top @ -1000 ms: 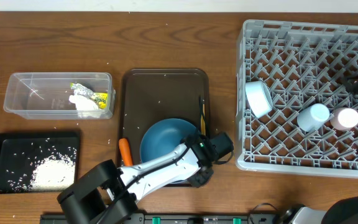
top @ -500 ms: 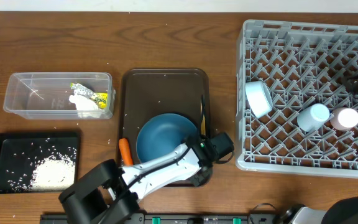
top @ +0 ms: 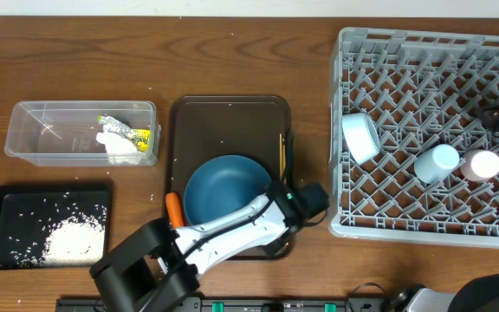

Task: Sort waste into correct bins and load items into the dishwasher rack
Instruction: 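Tip the cookie off the blue plate onto the black tray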

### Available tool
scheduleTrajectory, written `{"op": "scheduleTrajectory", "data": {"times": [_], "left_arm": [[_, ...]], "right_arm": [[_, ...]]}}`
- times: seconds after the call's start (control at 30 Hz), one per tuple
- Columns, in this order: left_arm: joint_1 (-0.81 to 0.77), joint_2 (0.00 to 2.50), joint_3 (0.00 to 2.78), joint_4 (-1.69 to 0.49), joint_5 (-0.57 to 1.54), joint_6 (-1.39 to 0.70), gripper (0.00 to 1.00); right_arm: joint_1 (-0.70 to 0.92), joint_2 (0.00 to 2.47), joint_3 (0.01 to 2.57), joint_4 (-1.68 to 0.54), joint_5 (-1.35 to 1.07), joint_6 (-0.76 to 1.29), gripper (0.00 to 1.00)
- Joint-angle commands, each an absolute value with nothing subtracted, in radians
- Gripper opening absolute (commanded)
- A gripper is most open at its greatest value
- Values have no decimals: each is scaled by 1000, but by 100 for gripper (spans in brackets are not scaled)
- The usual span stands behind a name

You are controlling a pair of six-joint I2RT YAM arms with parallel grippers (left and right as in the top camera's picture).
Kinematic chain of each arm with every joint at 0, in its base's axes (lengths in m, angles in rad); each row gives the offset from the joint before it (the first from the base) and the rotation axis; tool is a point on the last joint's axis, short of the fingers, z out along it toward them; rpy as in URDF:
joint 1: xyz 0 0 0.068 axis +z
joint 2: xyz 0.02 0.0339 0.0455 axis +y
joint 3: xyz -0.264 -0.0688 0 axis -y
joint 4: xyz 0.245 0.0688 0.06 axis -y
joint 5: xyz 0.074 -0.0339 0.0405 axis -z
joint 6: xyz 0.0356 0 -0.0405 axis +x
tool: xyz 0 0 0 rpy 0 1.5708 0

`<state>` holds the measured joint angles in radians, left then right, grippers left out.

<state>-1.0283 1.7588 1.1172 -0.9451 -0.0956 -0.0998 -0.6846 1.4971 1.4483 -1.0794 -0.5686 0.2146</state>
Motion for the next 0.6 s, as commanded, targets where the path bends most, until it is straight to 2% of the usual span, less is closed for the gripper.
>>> {"op": "scheduleTrajectory", "data": {"times": [0.0, 0.17, 0.3, 0.4, 0.57], "left_arm": [[-1018, 1702, 1284, -1027, -99, -102, 6], [-945, 1599, 1438, -1099, -98, -202, 6], [-805, 1489, 1454, -1096, -85, -384, 6], [-644, 1403, 1454, -1098, 10, -460, 6], [-301, 1296, 1447, -1098, 204, -454, 6]], "right_arm": [[-655, 1494, 1450, -1078, -572, 194, 99], [-655, 1494, 1450, -1078, -572, 194, 99], [-655, 1494, 1450, -1078, -572, 194, 99], [-655, 1494, 1450, -1078, -572, 194, 99], [-655, 1494, 1450, -1077, -572, 195, 99]]}}
